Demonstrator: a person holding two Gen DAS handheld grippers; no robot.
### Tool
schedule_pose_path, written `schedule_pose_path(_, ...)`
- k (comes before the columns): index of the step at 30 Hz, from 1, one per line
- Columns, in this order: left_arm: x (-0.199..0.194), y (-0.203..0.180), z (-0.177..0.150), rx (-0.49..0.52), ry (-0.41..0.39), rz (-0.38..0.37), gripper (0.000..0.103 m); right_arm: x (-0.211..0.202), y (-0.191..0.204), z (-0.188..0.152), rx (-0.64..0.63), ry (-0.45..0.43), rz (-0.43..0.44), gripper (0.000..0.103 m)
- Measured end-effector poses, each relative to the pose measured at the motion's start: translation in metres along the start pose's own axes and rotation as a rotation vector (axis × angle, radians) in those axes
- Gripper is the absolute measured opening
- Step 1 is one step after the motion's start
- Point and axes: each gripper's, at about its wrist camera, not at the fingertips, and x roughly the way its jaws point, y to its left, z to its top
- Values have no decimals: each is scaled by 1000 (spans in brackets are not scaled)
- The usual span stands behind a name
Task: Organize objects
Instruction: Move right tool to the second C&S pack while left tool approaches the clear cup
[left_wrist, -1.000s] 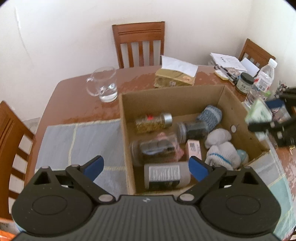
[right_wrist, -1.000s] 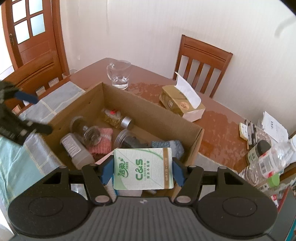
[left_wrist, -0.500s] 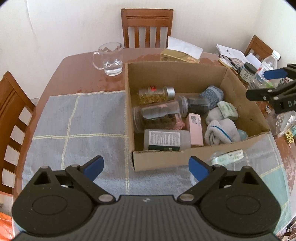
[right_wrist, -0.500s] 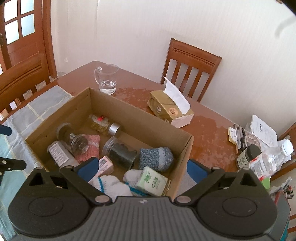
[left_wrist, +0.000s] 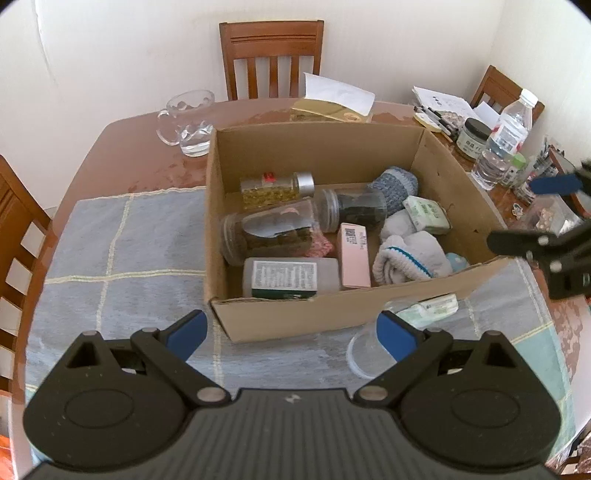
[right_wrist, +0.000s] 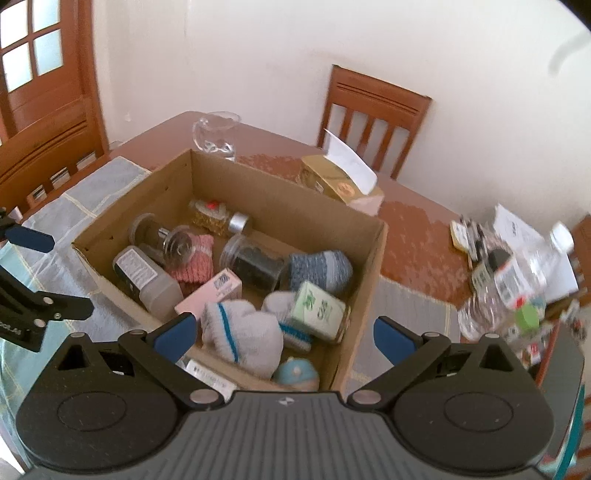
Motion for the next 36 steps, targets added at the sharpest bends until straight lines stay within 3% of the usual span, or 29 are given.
schedule_pose_path(8, 13, -13, -9, -108, 21, -15, 98, 7, 5, -49, 196, 75, -85, 103)
schedule_pose_path(14, 26, -21, -13, -137, 46, -20, 98, 15, 4, -78, 262, 152, -76, 103)
schedule_pose_path(25, 30, 2, -23, -190, 61, 21, 99, 16, -4, -79, 294, 160, -78, 103)
schedule_pose_path(36, 32, 50, -48, -287, 97, 160, 99, 27, 1, -76, 270, 169, -44, 103)
